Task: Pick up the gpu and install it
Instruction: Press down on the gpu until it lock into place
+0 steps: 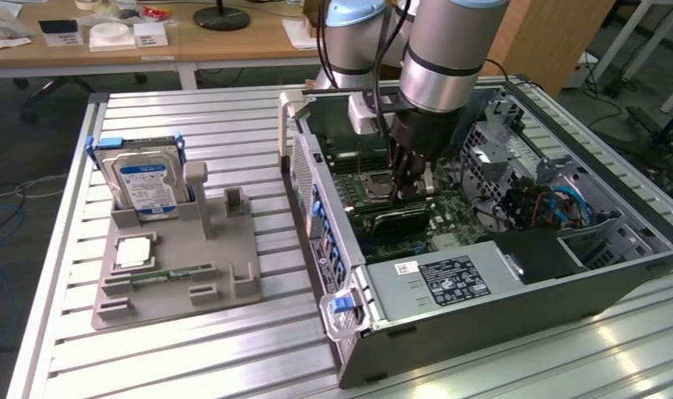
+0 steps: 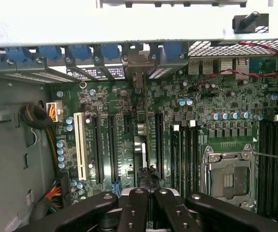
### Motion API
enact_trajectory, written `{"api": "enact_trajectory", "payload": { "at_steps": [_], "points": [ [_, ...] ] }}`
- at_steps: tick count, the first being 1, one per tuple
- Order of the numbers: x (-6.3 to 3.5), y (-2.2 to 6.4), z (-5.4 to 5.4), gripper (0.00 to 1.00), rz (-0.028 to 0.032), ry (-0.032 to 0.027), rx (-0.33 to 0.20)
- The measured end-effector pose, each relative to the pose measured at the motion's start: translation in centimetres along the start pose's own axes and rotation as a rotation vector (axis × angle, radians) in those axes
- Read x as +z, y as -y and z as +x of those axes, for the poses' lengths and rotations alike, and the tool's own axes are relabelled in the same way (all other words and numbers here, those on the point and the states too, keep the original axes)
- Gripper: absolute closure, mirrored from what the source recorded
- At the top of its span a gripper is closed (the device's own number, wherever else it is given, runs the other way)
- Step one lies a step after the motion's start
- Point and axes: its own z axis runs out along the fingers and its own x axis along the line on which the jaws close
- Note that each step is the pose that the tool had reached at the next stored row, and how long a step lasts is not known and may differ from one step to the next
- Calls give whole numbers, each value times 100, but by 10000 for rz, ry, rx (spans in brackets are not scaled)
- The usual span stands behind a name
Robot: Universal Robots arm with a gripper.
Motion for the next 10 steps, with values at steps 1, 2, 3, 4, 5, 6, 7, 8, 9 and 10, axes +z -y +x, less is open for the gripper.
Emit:
{"api": "enact_trajectory", "payload": {
  "at_steps": [1,2,3,4,5,6,7,8,9,10],
  "points": [
    [3,1,-2,89,2,4,0],
    [4,1,-3,89,2,5,-2],
    [4,0,-5,89,2,3,-2],
    [5,0,-8,89,1,5,0],
    [6,0,-11,89,1,7,-1],
    [7,-1,-11,89,0,7,0],
    [8,-1,-11,89,0,6,-1],
    [11,-1,-12,89,0,7,-1],
    [10,-1,-12,89,0,7,0],
    [10,-1,-12,89,0,7,0]
  ]
}}
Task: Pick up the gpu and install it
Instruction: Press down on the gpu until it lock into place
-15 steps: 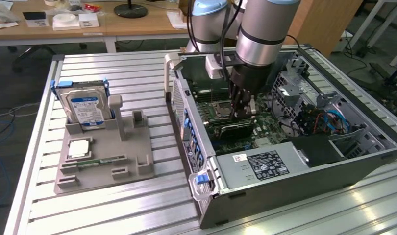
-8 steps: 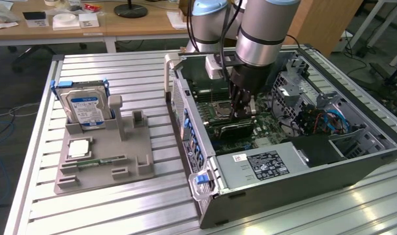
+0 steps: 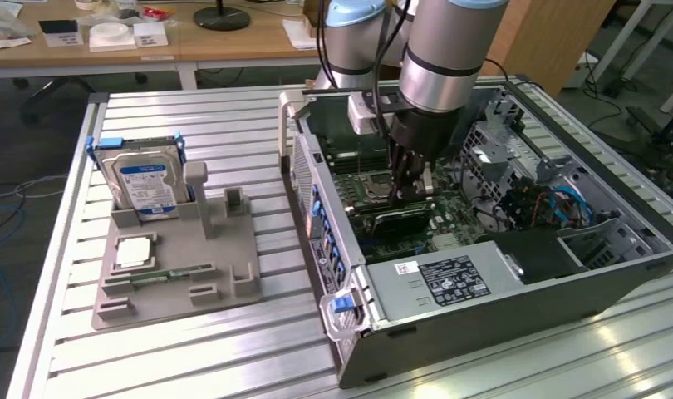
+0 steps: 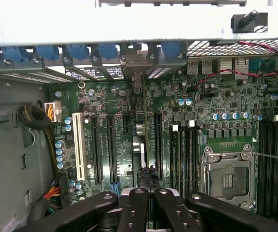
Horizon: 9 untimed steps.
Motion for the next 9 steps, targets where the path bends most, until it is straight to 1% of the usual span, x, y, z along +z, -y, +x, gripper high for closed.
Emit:
{"api": "enact_trajectory", "payload": {
  "at_steps": [9],
  "points": [
    [23,-1,1,89,0,0,0]
  ]
}}
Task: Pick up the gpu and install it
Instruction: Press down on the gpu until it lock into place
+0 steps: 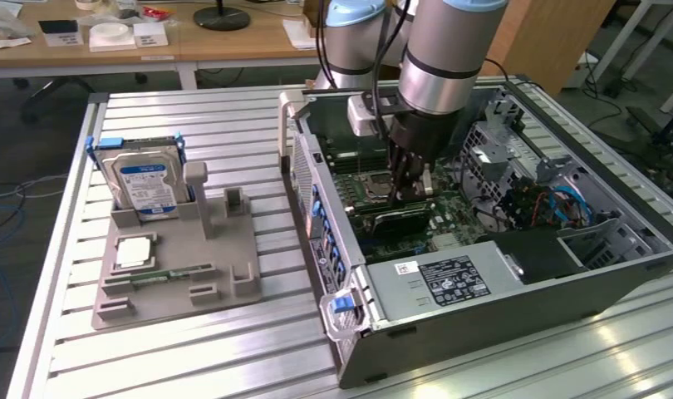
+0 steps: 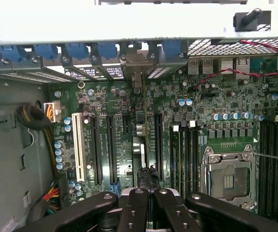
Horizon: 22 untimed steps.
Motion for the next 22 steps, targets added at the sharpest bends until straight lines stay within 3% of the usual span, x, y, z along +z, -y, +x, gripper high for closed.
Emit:
{"api": "enact_trajectory", "payload": {
  "at_steps": [22],
  "points": [
    [49,-1,2,89,0,1,-1]
  ]
}}
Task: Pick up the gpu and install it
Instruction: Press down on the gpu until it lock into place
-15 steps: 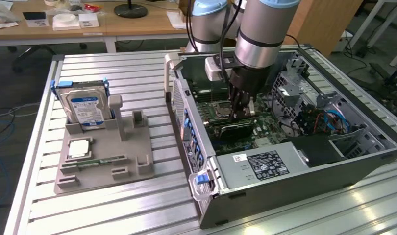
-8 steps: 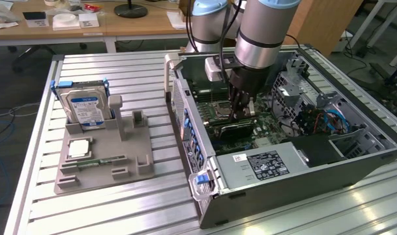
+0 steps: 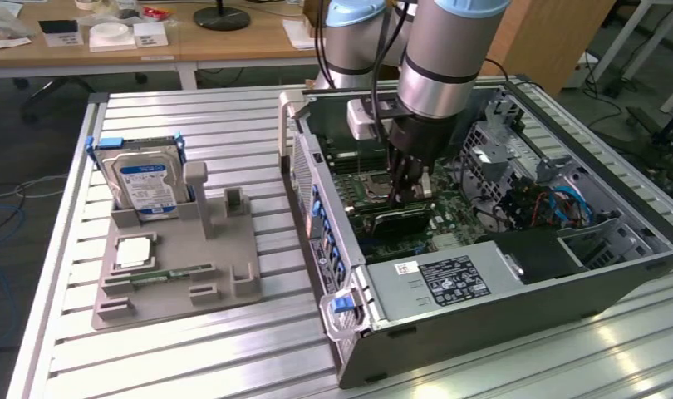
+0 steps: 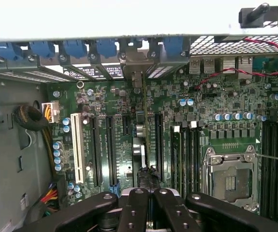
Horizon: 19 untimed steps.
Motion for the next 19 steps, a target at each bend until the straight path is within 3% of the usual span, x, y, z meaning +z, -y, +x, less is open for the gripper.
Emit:
{"api": "enact_trajectory", "payload": {
  "at_steps": [19],
  "points": [
    [16,0,0,89,1,2,0]
  ]
}}
